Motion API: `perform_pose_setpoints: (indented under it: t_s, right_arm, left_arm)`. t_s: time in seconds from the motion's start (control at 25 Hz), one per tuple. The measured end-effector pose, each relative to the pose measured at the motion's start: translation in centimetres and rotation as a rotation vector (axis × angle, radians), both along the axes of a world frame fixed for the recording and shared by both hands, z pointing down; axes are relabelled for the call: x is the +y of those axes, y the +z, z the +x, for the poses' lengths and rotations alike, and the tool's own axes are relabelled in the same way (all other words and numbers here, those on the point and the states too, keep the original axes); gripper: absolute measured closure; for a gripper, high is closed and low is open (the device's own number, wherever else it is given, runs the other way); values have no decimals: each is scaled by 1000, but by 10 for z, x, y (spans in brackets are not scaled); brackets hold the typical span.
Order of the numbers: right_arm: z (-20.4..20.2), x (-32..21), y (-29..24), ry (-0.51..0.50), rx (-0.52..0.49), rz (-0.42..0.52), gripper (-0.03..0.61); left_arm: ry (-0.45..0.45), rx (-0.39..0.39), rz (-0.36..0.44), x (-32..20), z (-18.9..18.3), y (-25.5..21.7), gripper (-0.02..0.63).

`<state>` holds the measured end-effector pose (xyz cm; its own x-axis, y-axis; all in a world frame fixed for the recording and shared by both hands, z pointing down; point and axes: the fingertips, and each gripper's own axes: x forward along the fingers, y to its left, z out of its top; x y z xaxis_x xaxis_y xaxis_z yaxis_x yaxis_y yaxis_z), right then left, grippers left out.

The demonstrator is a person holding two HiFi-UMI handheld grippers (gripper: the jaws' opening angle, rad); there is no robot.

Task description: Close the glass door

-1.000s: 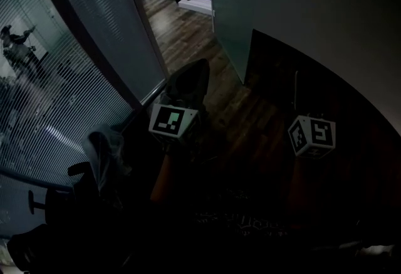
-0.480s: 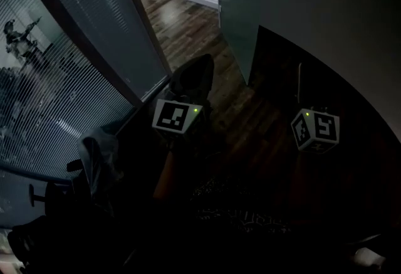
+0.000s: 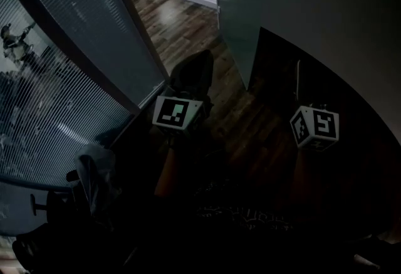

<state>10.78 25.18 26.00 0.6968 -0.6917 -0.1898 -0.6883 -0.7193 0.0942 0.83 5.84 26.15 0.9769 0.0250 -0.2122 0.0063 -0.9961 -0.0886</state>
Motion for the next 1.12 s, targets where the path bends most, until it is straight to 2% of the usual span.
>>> perform_pose_setpoints:
  t_s: [0.44,0.8,1.12]
  right_arm:
    - [75,-43,-4,37,0,5,575]
    - [105,-63,-1,55,14,-15,575]
    - [145,-82,-5,26,6,-14,575]
  left_arm:
    - [54,0,5,-42,83,-2,612]
    - [74,17,-5,-64,117,1,612]
    - [63,2,-14,-77,154,1,612]
